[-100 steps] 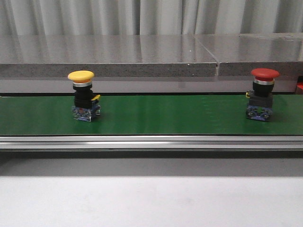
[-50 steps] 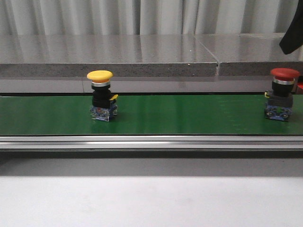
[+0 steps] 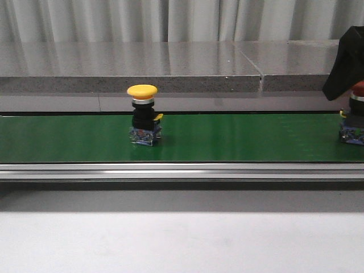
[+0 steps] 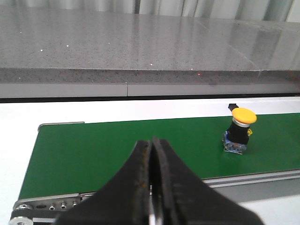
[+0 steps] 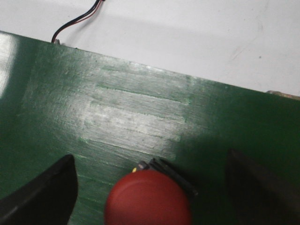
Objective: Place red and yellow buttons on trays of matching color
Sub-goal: 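Lower the right gripper onto the red button at the conveyor end and grasp, then carry the red button into the red tray and open the right gripper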
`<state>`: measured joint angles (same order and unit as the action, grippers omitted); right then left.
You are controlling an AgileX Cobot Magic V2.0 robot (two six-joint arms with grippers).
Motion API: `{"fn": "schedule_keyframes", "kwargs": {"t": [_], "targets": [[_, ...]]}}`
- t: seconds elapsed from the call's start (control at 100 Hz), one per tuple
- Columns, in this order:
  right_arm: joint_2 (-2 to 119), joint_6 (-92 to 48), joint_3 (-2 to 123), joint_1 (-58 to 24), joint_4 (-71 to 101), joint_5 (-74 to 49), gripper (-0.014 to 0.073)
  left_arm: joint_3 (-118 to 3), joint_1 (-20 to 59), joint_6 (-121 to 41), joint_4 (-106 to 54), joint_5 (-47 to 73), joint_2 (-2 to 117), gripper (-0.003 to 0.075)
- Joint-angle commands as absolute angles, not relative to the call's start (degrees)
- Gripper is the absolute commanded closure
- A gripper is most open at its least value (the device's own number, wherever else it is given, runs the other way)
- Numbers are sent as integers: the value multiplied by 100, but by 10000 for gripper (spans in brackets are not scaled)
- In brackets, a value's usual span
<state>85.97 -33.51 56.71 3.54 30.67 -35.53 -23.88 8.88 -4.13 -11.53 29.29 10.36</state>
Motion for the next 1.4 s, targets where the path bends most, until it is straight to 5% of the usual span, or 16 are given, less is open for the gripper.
{"fn": "schedule_keyframes", "kwargs": {"t": [0.0, 0.17, 0.27, 0.75, 1.39], "targets": [[8443, -3412, 5865, 346, 3209, -3488, 24, -2532, 941, -410, -1195, 2547, 1092, 739], [8423, -3407, 5870, 357, 3203, -3551, 384, -2532, 941, -410, -1195, 2547, 1092, 739], [8423, -3391, 5925, 408, 3203, -3634, 489, -2532, 941, -410, -1195, 2547, 1092, 739], [8684, -3058, 7597, 2056, 3209, -3601, 495, -2532, 941, -410, -1195, 2547, 1092, 739], [11629, -2846, 10461, 3036, 3209, -3468, 495, -2532, 941, -410, -1195, 2547, 1092, 739]]}}
